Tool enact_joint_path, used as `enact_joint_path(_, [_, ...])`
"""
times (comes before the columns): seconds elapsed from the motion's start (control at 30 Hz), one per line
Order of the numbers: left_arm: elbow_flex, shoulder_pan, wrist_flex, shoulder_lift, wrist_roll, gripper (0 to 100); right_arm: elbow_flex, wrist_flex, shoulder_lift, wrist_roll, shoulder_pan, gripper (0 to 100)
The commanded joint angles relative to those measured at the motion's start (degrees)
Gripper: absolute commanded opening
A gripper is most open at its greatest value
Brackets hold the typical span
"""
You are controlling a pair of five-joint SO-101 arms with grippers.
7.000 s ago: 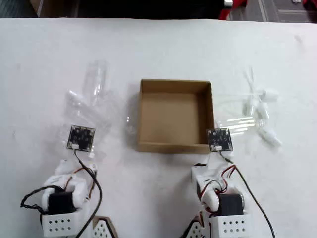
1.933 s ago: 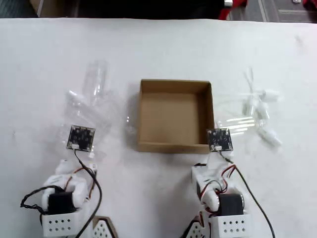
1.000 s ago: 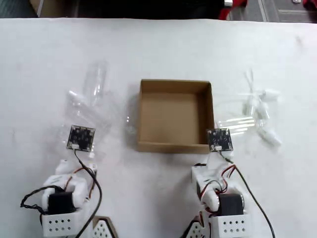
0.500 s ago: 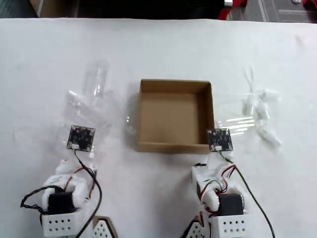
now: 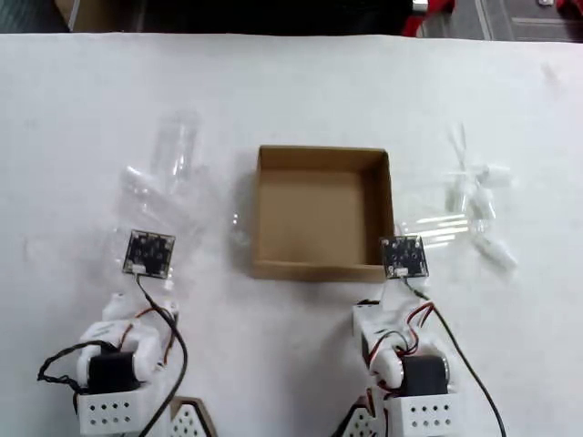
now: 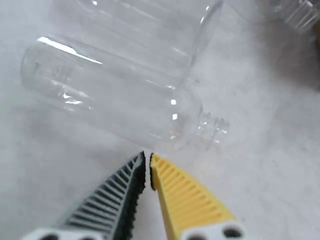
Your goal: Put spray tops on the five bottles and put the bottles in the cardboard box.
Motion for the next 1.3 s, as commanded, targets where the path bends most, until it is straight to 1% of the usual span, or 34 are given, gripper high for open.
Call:
enact_joint_path(0.0, [-0.09, 0.48, 0.44, -0.48, 0.62, 2, 0.53, 0.31, -0.31, -0.53, 0.22, 1.5])
enact_joint_path(1.03, [-0.09, 0.57, -0.62, -0.48, 0.70, 3, 0.53, 0.31, -0.31, -0.53, 0.22, 1.5])
enact_joint_path(1.27, [-0.09, 0.57, 0.44, -0.48, 0.62, 2, 0.53, 0.31, -0.31, -0.53, -0.04, 1.5])
